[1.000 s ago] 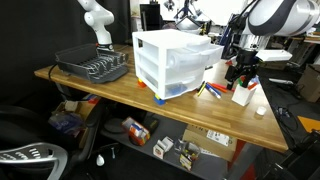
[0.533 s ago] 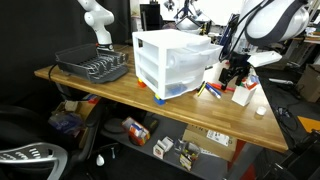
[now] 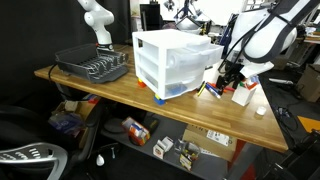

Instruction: Put the marker inside the stationary holder

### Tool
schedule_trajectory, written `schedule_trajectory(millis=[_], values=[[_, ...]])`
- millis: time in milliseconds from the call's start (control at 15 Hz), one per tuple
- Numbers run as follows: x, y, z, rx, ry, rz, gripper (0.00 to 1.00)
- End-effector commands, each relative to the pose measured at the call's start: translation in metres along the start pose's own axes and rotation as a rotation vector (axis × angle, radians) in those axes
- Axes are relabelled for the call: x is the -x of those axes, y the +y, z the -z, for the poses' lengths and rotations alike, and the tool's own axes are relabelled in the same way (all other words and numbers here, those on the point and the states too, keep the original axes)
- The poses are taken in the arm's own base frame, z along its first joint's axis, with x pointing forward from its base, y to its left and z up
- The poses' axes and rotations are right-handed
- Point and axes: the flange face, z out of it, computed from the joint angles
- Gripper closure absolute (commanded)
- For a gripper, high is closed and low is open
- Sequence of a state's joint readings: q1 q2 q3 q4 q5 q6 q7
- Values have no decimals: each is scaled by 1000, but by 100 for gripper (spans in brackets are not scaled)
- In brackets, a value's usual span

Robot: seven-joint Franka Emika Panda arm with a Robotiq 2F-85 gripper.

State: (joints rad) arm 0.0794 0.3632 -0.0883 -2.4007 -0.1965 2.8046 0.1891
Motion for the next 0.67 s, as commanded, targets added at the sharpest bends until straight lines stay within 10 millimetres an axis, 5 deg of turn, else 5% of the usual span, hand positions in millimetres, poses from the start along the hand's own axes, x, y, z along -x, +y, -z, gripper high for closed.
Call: schedule_trajectory(millis=[0,600], values=[[-9,-1,-7,-21,55,-20,0],[-38,11,-40,-37,124,-58,0]])
